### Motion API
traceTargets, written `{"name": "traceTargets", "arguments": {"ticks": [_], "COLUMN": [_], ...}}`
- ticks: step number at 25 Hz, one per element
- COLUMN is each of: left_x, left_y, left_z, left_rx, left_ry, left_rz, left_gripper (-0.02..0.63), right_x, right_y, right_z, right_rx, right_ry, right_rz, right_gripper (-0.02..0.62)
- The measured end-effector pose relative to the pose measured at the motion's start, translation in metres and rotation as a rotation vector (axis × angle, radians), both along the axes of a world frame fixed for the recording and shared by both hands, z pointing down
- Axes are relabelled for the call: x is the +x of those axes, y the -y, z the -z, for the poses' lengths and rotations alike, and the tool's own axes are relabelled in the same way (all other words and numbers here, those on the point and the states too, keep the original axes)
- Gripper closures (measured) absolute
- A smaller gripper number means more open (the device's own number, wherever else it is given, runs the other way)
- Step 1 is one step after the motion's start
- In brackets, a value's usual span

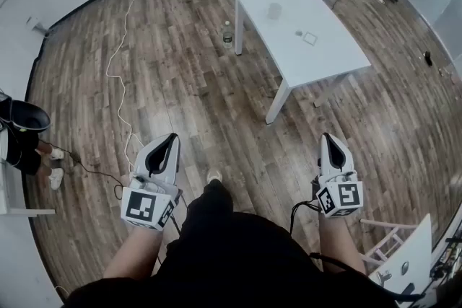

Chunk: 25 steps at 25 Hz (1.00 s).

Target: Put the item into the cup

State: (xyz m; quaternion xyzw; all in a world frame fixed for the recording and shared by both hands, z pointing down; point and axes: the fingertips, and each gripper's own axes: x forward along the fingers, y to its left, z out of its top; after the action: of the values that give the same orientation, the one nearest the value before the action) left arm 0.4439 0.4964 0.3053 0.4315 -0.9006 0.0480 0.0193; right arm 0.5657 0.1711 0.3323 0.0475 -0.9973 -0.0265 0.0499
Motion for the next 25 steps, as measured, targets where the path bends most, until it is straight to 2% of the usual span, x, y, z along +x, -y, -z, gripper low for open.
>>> {"name": "traceTargets", "arguments": {"ticks": [9,20,25], "left_x": [-0.103,-0.200,-0.234], "left_y": [0.027,0.021,0.026], "left_z": [0.017,0.017,0.016], "left_rx": [0.045,0.074,0.078], "left_ry": [0.010,0.021,0.006], "left_rz": [-0.072,-0.100,-0.112], "left_gripper": [0.607,0.607,0.607], "right_x": [-0.082,-0.166,-0.187], "right_y": [0.003,-0.009,-0.010], "right_z": [0.025,0.020,0.025], "right_rx": [0.034,0.042,0.043], "right_ry": [0.024,0.043,0.058], "right_rz": [-0.027,-0.075,-0.089], "right_gripper": [0.594,0.594,0.594]}}
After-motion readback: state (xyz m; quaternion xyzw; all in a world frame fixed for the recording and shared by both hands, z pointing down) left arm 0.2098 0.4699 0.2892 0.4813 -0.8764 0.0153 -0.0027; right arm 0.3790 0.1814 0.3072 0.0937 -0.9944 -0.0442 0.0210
